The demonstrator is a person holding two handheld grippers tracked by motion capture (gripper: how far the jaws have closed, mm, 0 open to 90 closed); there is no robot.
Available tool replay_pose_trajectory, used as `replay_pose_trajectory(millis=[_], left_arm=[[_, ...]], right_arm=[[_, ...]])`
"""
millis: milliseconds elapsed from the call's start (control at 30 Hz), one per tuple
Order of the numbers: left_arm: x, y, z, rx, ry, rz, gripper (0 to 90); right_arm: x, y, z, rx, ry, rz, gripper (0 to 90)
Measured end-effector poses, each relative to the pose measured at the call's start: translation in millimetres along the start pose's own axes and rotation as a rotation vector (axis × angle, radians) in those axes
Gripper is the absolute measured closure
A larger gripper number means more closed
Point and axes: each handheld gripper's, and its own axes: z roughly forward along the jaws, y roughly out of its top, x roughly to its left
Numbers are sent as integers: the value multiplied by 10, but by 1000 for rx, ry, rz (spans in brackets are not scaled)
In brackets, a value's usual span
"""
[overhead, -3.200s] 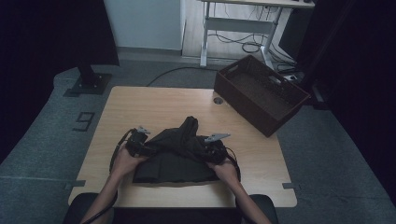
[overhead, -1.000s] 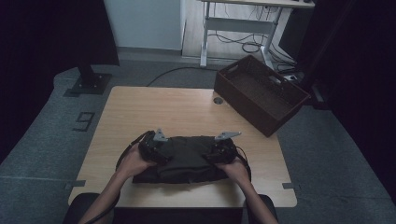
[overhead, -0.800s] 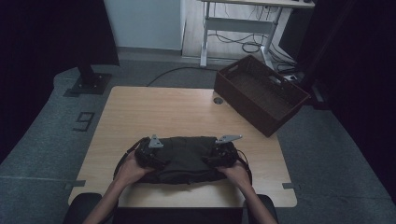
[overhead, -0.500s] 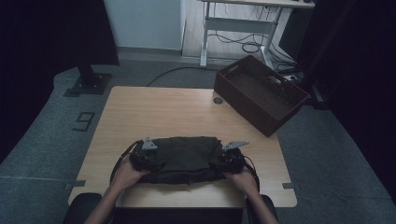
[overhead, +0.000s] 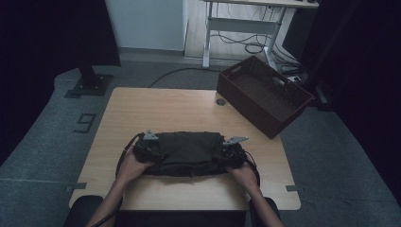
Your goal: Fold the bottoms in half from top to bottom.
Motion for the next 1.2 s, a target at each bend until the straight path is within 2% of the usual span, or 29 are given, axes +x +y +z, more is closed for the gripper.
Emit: replay_pose_trajectory(millis=[133, 233, 300, 367, 400, 433, 500, 633, 767, 867, 1000, 1067, 1133, 1200], left_arm=[[53, 11, -242, -53, 41, -16, 159], [85, -58, -317, -44, 43, -38, 164], [80, -148, -293, -5, 52, -31, 164], [75, -252, -235, 30, 63, -30, 163], [84, -311, -202, 38, 52, -42, 163], [90, -338, -184, 38, 45, -53, 163], [95, -369, -161, 41, 35, -67, 163], [78, -349, -145, 55, 52, -40, 162], [90, -379, -115, 52, 43, -58, 162], [91, -385, -114, 51, 43, -61, 162], [95, -401, -107, 46, 40, -70, 163], [103, -409, -104, 45, 35, -78, 163], [108, -414, -101, 44, 34, -84, 163], [111, -417, -97, 44, 34, -89, 163]], right_arm=[[115, 44, -138, -50, 48, -6, 488], [198, 64, -172, -60, 72, -12, 482], [230, 66, -157, -62, 88, -11, 467], [256, 59, -114, -41, 115, -17, 453], [268, 54, -103, -29, 115, -23, 453], [282, 40, -94, -19, 105, -37, 453], [284, 12, -106, -19, 113, -31, 453], [265, -72, -160, -11, 103, -30, 443], [298, -91, -166, -8, 106, -41, 428], [378, -44, -149, -32, 139, -44, 393], [454, 70, -56, -57, 136, -27, 306], [463, 106, 11, -61, 119, -16, 267], [458, 113, 78, -55, 98, -11, 266], [467, 83, 165, -24, 53, -32, 294]])
